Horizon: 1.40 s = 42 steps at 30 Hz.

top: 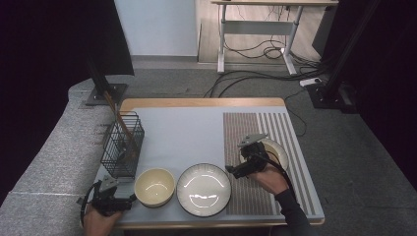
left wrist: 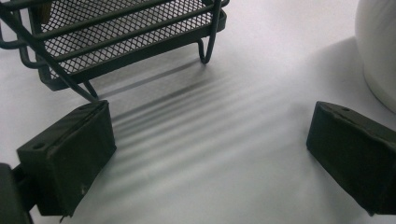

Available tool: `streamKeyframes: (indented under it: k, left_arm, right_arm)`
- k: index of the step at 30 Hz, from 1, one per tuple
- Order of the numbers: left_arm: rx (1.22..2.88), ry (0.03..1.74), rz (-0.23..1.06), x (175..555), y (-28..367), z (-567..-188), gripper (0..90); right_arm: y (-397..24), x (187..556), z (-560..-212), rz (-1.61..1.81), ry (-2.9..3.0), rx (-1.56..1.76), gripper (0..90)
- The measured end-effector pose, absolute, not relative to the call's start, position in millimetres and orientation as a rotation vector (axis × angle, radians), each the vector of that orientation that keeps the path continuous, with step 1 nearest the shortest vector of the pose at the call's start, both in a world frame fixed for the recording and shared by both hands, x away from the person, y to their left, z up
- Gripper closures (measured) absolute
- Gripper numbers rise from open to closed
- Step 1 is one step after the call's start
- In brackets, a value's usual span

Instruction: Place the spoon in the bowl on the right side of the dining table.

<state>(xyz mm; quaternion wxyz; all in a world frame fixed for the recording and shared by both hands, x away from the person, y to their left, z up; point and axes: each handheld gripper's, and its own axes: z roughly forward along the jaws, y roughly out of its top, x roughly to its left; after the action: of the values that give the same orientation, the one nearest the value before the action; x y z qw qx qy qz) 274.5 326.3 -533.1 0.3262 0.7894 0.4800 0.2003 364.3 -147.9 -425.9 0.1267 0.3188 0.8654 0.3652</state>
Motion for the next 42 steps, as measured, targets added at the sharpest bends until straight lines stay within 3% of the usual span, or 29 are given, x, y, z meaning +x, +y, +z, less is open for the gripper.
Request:
streamKeyframes:
  k: [42]
  left_arm:
    - [2.070, 1.257, 0.521, 274.8, 326.5, -532.9, 0.8]
  right_arm:
    - [-24.9, 411.5, -408.0, 1.005, 2.699, 0.688, 1.4]
